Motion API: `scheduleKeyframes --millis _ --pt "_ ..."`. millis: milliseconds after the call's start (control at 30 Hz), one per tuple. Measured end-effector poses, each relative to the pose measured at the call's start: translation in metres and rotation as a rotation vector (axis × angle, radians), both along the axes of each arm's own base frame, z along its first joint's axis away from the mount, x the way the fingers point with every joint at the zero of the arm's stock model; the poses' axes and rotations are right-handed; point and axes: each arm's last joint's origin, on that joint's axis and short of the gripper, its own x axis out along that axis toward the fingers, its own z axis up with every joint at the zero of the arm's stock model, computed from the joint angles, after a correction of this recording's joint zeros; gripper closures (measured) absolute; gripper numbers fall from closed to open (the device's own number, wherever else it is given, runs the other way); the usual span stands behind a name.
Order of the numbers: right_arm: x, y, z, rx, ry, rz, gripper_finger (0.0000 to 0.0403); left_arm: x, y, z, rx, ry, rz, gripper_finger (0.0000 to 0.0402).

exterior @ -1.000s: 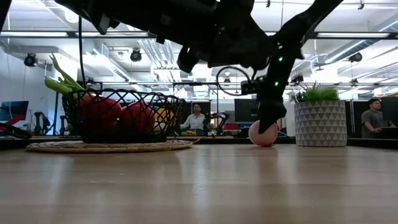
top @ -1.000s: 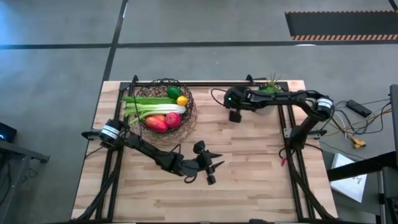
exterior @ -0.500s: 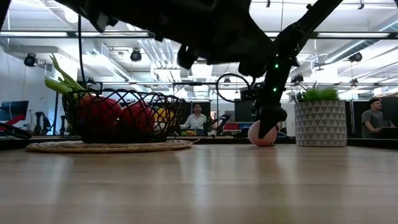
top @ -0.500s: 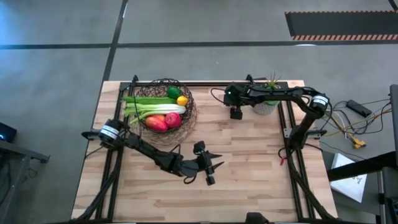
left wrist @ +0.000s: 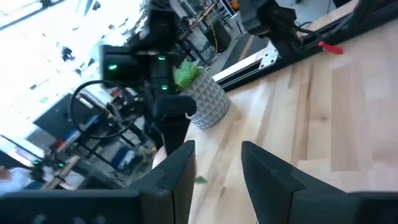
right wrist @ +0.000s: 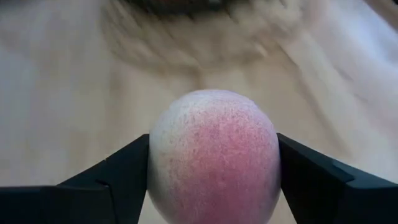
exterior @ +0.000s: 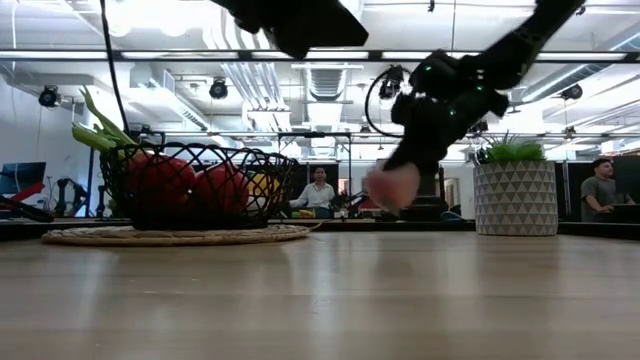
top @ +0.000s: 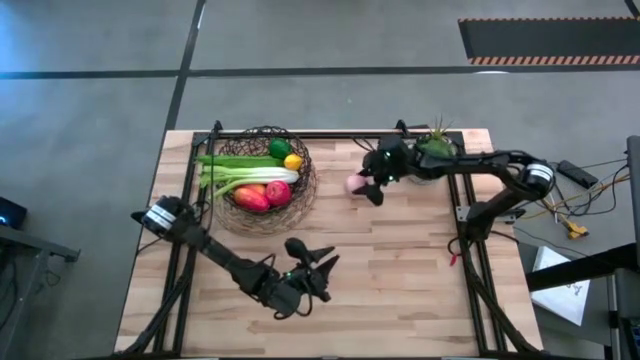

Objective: Build produce basket
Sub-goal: Put the pink peach into the black mesh basket

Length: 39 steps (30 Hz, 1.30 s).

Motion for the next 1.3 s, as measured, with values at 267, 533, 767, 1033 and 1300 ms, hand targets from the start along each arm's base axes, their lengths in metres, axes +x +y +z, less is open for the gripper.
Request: scheduleKeyframes --millis 267,533,767,1033,1300 --pt "0.001 0.044 -0.014 0.137 -0.427 0.051 0.012 -0.004 0.001 0.016 -0.024 -0.044 0.018 0.0238" --pt "-0.006 0.077 -0.006 0.174 -0.638 0.273 0.012 -0.014 0.007 0.022 -0.153 -0.139 0.022 0.0142" --pt "-0.002 0.098 0.004 0.179 -0.721 0.362 0.012 -0.015 0.019 0.006 -0.294 -0.209 0.01 0.0182" --pt "0.003 0.111 0.013 0.174 -0.777 0.423 0.0119 -0.002 0.035 -0.003 -0.316 -0.251 0.058 0.0279" --pt "0.003 0.112 0.013 0.172 -0.778 0.428 0.0119 0.001 0.032 -0.001 -0.31 -0.22 -0.047 0.0306"
